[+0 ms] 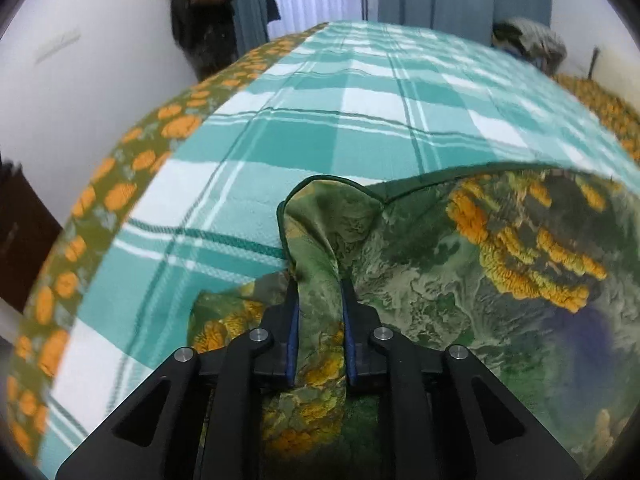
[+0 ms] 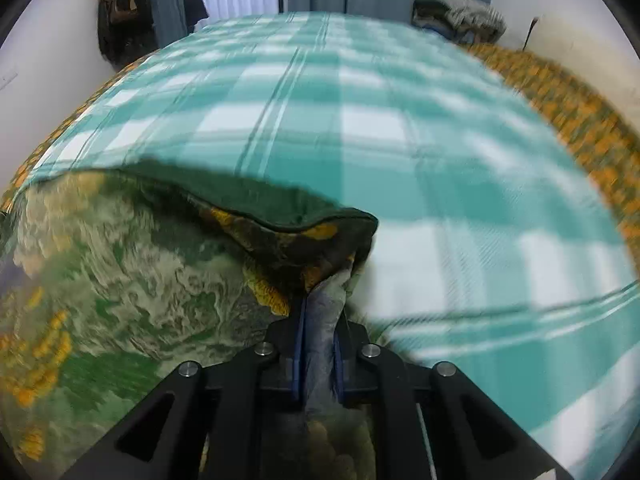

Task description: Fold large clothes

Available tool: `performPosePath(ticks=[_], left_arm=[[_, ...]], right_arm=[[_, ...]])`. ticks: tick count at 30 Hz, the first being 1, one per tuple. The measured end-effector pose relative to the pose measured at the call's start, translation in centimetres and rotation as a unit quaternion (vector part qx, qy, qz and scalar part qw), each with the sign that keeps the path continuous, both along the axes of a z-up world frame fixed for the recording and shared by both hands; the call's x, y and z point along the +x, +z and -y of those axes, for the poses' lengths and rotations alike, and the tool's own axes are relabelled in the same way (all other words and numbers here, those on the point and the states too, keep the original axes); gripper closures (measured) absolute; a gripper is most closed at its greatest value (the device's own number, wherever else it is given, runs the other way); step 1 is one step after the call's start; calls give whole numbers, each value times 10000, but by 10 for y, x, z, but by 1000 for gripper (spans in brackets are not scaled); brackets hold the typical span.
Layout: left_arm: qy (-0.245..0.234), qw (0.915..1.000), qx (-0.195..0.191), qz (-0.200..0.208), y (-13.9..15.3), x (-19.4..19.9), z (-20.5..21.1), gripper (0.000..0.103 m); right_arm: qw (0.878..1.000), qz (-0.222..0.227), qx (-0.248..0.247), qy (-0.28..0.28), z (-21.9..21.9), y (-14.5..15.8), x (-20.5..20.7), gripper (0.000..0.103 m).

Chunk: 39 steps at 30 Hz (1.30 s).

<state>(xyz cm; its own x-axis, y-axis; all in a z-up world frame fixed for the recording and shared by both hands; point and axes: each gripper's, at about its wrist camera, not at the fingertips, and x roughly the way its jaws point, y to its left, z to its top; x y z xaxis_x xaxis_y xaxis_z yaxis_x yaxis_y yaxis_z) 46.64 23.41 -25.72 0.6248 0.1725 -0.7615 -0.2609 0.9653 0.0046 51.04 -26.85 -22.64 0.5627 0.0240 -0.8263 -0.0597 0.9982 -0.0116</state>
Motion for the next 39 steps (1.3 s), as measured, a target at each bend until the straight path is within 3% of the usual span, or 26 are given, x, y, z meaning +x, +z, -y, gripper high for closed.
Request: performPosePath(ticks=[3, 5, 13, 39], left_arm=[[-9, 9984, -554, 50, -6, 1, -15, 84], [1, 9976, -693, 94, -7, 1, -16, 84], [3, 9984, -539, 138, -8, 1, -6, 84], [0, 9985, -527, 144, -7, 1, -6, 83]], right_arm=[[9992, 67, 393, -85, 11, -3, -2, 89], [9986, 32, 521, -95, 13, -4, -1, 88], [9997, 221, 115, -71, 1, -7, -4, 88], [9992, 267, 298, -59, 3, -9, -5, 88]])
